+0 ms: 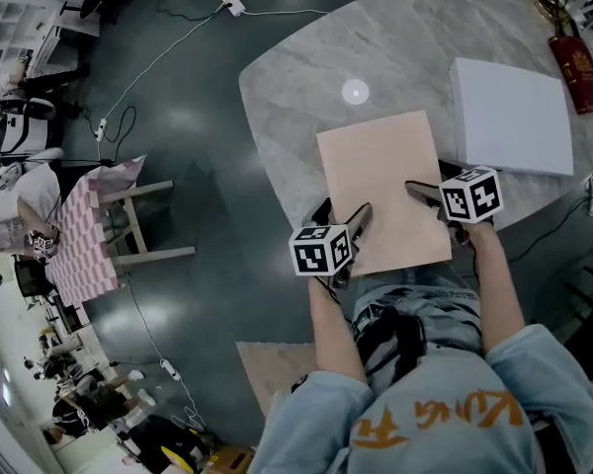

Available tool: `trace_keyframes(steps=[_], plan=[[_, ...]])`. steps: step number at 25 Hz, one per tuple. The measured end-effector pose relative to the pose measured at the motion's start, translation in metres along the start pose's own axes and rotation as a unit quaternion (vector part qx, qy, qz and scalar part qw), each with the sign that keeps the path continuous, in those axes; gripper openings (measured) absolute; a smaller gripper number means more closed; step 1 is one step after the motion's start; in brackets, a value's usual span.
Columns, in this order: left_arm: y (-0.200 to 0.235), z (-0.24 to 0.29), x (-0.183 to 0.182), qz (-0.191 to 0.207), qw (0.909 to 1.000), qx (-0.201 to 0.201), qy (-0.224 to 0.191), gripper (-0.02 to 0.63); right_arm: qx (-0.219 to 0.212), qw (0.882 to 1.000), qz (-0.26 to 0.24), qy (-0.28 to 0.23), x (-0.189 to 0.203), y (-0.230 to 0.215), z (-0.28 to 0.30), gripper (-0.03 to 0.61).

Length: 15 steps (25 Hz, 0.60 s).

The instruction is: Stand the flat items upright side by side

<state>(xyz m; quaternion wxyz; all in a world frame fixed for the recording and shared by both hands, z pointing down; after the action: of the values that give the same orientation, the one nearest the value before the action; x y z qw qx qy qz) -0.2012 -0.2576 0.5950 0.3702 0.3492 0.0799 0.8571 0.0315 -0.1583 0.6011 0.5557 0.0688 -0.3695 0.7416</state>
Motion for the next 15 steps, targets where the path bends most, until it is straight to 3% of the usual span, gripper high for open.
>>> trace_keyframes(steps=[6, 15], plan=[[-0.008, -0.006, 0.000, 0.009, 0.9998, -0.009, -0.018, 0.405, 0.004, 1.000, -0.017, -0.003, -0.004, 0.005, -0.008, 0.390], [-0.022, -0.024, -0.007, 0.028, 0.9969, -0.025, -0.069, 0.403, 0.004, 0.996, -0.076, -0.048, -0.022, 0.018, -0.031, 0.385]])
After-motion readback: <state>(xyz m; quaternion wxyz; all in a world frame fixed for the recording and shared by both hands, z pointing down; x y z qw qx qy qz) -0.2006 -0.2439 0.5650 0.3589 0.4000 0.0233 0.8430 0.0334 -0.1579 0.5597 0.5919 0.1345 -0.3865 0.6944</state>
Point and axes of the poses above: the fingertips, and each gripper's own axes: z forward along the fingers, y to its left, x out of its underside, the point moved 8 cm from there along -z, backward along the fingers
